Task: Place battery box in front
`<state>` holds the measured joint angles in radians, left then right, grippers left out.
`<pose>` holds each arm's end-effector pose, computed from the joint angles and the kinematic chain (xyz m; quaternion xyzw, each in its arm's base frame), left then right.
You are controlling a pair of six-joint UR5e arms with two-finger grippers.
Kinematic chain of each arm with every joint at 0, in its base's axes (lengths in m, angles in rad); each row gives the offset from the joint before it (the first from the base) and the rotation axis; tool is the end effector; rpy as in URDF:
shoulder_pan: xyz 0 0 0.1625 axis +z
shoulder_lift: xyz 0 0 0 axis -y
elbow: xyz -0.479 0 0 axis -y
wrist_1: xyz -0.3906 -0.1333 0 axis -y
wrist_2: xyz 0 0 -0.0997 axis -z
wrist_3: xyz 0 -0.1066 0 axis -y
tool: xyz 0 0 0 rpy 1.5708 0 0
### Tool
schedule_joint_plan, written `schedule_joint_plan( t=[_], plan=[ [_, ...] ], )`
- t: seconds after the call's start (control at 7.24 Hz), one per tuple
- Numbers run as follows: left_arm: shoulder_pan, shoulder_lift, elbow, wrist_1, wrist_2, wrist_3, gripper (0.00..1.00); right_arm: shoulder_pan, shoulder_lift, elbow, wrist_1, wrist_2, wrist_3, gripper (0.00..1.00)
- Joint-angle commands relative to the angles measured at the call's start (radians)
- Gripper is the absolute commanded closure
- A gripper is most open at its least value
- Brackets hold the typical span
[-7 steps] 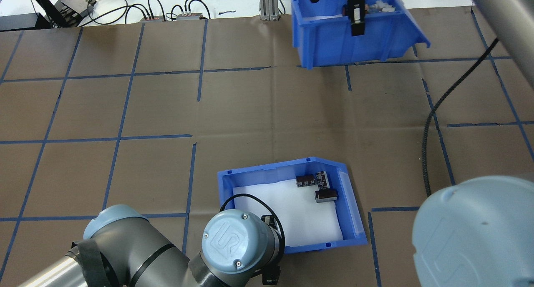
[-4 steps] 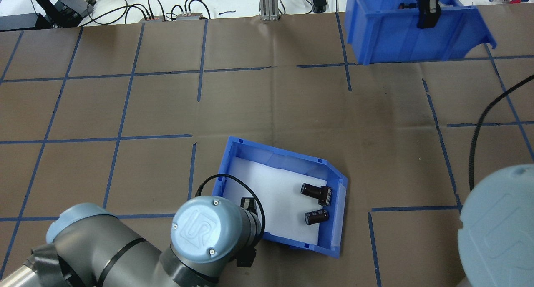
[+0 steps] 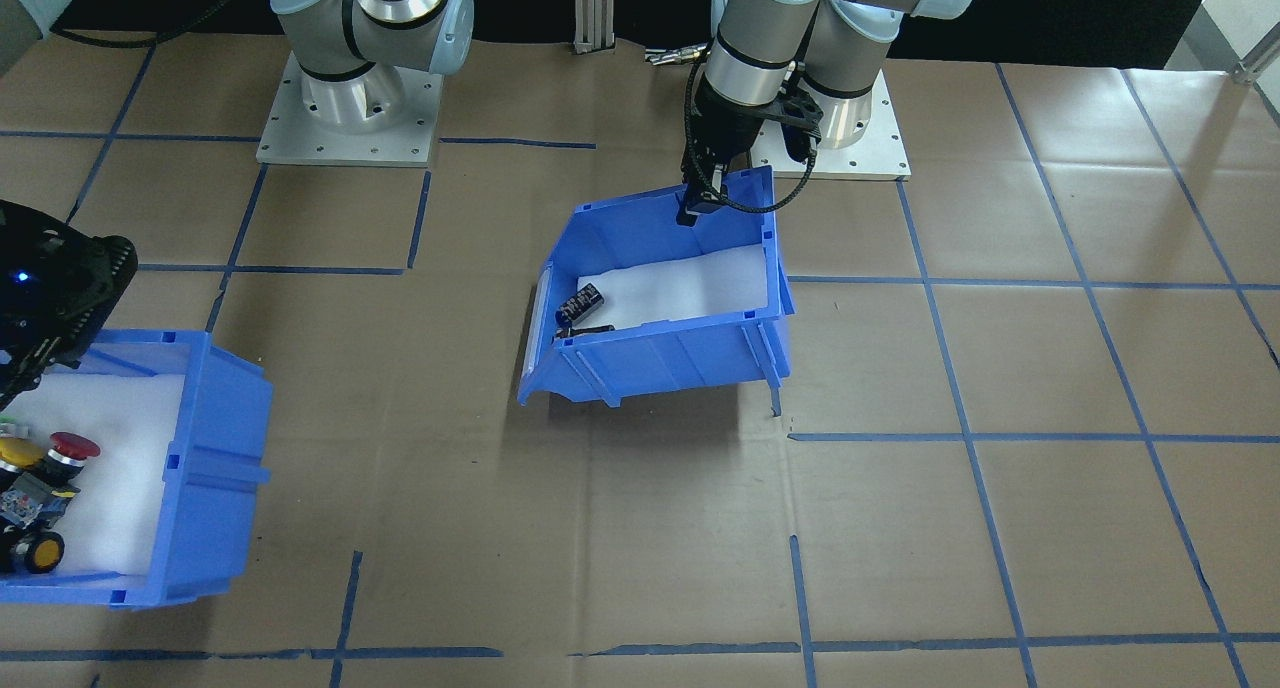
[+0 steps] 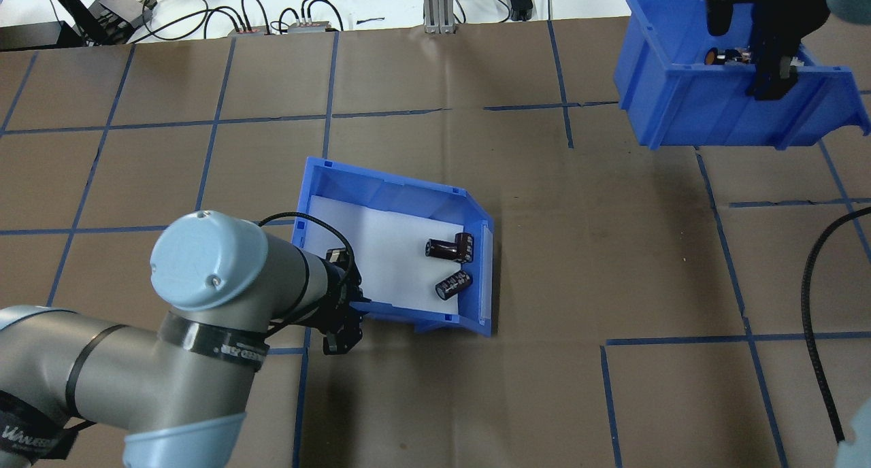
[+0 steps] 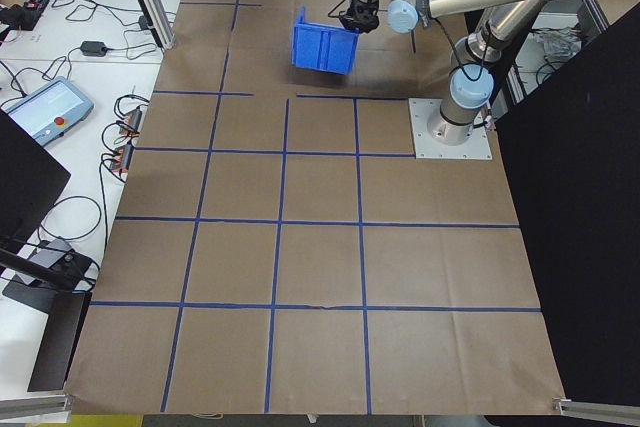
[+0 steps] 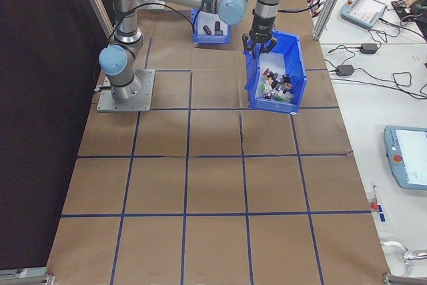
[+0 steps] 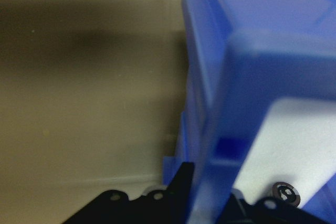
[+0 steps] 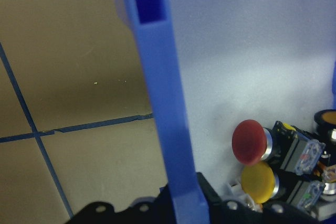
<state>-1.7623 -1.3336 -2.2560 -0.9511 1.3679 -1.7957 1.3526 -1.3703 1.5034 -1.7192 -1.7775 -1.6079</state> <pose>-0.2196 -0.3196 0.3730 0.7065 -0.6953 -0.0380 0.1265 -0.0176 -0.5941 0.4773 0.6362 -0.7645 -0.0770 0.0691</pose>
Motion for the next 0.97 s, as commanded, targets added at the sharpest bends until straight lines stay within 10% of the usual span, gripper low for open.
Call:
schedule_joint_plan(
  t=[0.0,0.28,0.83],
  plan=[
    [0.072,-0.086,0.106,0.003,-0.172,0.022,1.0,-0.012,-0.149,0.27,-0.184,0.0,-0.027,1.0],
    [0.07,-0.279,0.276,0.015,-0.181,0.012,1.0,-0.012,-0.269,0.45,-0.279,-0.013,-0.036,1.0],
    [0.019,-0.612,0.641,0.035,-0.297,-0.106,1.0,-0.058,-0.314,0.503,-0.295,0.0,-0.079,1.0]
  ],
)
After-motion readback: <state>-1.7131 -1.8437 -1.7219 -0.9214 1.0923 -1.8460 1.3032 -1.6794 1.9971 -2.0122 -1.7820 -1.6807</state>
